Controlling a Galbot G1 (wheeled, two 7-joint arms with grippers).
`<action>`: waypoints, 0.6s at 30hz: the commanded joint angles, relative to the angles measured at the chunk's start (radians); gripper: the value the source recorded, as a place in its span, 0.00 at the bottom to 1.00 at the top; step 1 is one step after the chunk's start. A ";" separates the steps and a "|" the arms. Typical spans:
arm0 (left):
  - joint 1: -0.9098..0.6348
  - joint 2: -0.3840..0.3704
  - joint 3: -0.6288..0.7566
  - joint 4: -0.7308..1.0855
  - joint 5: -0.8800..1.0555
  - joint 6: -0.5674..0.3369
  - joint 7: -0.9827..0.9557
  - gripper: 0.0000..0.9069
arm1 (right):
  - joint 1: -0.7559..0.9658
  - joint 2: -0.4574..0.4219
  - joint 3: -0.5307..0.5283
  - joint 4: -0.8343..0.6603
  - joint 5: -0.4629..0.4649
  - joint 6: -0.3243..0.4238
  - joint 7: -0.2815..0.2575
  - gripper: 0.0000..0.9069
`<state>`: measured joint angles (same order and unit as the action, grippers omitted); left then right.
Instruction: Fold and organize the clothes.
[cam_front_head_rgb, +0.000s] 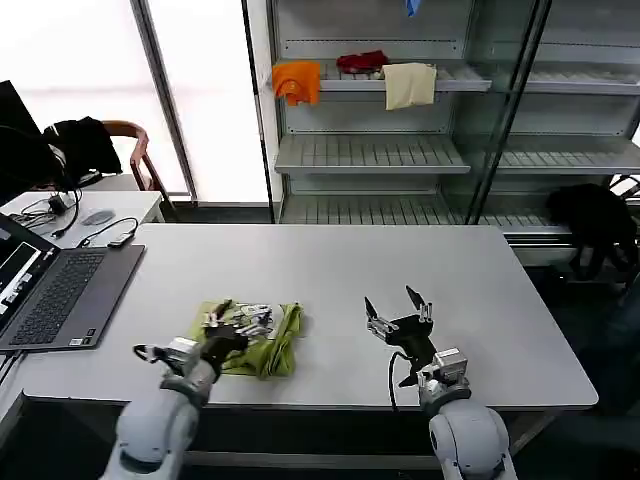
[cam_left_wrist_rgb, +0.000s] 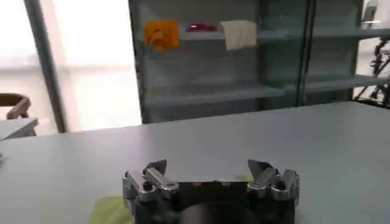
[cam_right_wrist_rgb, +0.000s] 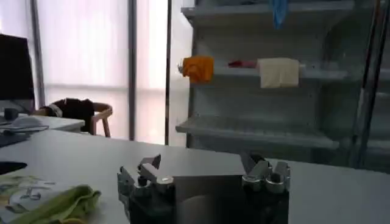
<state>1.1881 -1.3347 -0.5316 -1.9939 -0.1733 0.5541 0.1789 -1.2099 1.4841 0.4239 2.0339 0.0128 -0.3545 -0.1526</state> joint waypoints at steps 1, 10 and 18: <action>0.032 0.229 -0.289 0.087 -0.239 0.023 0.035 1.00 | 0.010 0.011 -0.021 -0.012 -0.012 -0.002 0.002 1.00; 0.019 0.208 -0.239 0.168 -0.236 0.023 0.033 1.00 | 0.009 0.014 -0.028 -0.014 -0.021 -0.003 0.004 1.00; 0.017 0.175 -0.193 0.168 -0.234 0.023 0.025 1.00 | 0.006 0.014 -0.022 -0.015 -0.021 -0.002 0.003 1.00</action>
<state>1.2043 -1.1801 -0.7170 -1.8694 -0.3706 0.5727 0.2021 -1.2045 1.4950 0.4050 2.0211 -0.0059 -0.3566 -0.1492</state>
